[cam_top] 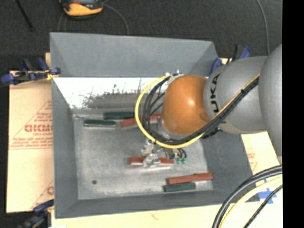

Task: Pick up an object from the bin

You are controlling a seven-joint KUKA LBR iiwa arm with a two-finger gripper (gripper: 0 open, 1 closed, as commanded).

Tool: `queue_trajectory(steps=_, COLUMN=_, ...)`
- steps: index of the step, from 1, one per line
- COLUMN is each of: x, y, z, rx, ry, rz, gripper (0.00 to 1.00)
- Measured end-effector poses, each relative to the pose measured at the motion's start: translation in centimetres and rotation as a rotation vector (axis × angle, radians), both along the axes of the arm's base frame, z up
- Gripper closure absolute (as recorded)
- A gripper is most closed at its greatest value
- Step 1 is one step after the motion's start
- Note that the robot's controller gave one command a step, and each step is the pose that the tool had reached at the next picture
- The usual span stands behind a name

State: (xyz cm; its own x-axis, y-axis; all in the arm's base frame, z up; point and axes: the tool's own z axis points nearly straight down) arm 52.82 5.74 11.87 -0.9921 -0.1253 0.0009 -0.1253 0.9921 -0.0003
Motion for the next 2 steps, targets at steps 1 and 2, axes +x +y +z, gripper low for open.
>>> queue_trajectory(steps=1, x=0.0, y=0.0, z=1.3, rx=0.000, ry=-0.001, rz=-0.001, gripper=1.00)
queue_trajectory(steps=2, x=0.1, y=0.0, z=2.4, rx=0.000, ry=-0.003, rz=-0.003, gripper=1.00)
